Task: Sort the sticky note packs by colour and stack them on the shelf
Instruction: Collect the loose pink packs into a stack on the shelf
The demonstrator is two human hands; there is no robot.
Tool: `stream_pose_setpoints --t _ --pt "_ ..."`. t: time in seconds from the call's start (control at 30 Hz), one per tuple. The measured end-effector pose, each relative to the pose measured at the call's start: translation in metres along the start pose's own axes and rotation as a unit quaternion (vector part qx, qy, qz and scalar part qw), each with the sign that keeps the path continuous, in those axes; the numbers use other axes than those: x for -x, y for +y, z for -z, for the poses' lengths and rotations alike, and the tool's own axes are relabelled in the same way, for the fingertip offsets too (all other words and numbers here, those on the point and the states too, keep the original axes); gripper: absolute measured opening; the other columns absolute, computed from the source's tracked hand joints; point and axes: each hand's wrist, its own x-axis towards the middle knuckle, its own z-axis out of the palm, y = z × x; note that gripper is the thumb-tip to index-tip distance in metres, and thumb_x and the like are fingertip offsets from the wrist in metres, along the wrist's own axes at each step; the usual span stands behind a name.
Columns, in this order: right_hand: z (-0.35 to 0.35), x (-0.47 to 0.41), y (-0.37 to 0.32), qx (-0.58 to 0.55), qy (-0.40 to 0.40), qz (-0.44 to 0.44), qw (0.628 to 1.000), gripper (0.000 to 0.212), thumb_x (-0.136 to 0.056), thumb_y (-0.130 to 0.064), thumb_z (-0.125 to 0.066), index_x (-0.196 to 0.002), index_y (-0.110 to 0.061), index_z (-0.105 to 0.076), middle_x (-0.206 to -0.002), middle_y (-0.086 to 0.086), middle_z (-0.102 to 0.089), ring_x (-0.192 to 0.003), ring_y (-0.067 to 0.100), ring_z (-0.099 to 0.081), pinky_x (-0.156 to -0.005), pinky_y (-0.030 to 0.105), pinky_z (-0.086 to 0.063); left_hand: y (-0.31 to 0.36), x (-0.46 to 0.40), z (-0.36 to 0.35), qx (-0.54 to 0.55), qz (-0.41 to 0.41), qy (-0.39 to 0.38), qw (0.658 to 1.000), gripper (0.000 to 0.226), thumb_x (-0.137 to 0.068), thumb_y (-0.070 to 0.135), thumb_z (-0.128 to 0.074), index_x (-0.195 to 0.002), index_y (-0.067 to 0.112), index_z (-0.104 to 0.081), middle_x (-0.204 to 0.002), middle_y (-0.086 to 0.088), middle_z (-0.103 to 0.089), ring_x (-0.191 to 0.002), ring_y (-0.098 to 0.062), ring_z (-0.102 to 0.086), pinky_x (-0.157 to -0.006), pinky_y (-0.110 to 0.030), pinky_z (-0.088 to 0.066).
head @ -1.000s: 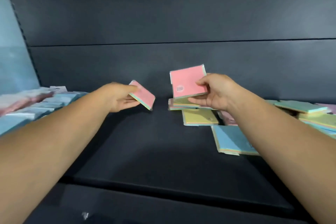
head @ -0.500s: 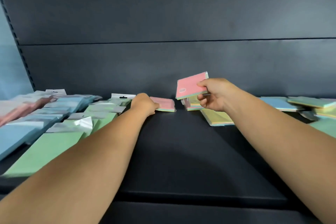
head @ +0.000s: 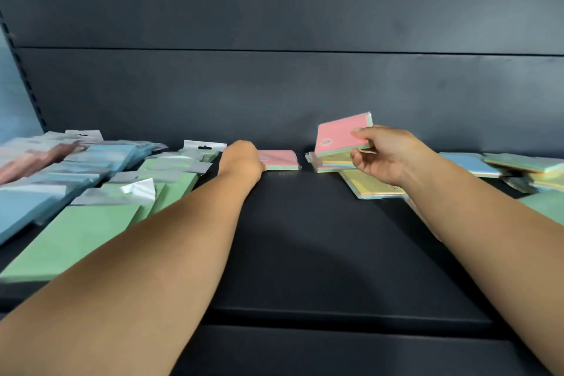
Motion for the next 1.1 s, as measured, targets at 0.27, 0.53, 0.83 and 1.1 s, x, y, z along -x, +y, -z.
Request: stream_pose_setpoints --t 0.27,0.53,0.83,1.1 --pt "-0.017 0.005 0.003 0.029 -0.047 -0.039 0.998 0.019 -0.093 -0.005 -0.050 -0.075 -0.009 -0.045 -0.067 0.007 -0.047 -0.026 0.007 -0.049 -0.031 0.011 -0.039 0.008 0.037 0.051 0.070 -0.022 0.008 0.997 0.014 -0.090 0.015 -0.057 -0.077 0.013 -0.061 -0.091 -0.010 -0.058 -0.096 -0.022 -0.053 -0.094 -0.032 -0.042" --pt "-0.077 -0.001 0.028 0.124 -0.116 -0.082 0.982 0.019 -0.095 0.000 -0.045 -0.076 -0.004 -0.044 -0.077 0.010 -0.052 -0.054 0.018 -0.056 -0.035 0.017 -0.048 -0.020 0.144 0.072 -0.033 -0.080 0.067 0.994 0.038 -0.094 0.041 -0.043 -0.096 0.013 -0.068 -0.095 -0.007 -0.067 -0.089 -0.024 -0.056 -0.072 -0.031 -0.040" --pt "-0.084 -0.016 0.044 0.352 -0.033 -0.006 0.935 0.013 -0.090 -0.013 -0.056 -0.089 -0.003 -0.047 -0.078 0.013 -0.055 -0.053 0.022 -0.054 -0.063 0.030 -0.053 -0.034 0.163 0.047 -0.055 -0.101 0.039 0.993 0.046 -0.096 0.046 -0.032 -0.092 0.014 -0.064 -0.084 -0.003 -0.062 -0.092 -0.022 -0.056 -0.075 -0.032 -0.042" --pt "-0.061 0.007 0.015 0.510 -0.057 0.063 0.856 0.018 -0.090 -0.016 -0.051 -0.077 -0.004 -0.050 -0.063 0.010 -0.053 -0.049 0.019 -0.056 -0.037 0.016 -0.045 -0.033 0.163 0.049 -0.091 -0.128 0.037 0.987 0.048 -0.096 0.047 -0.031 -0.070 0.013 -0.053 -0.062 0.002 -0.042 -0.074 -0.019 -0.045 -0.061 -0.029 -0.029"
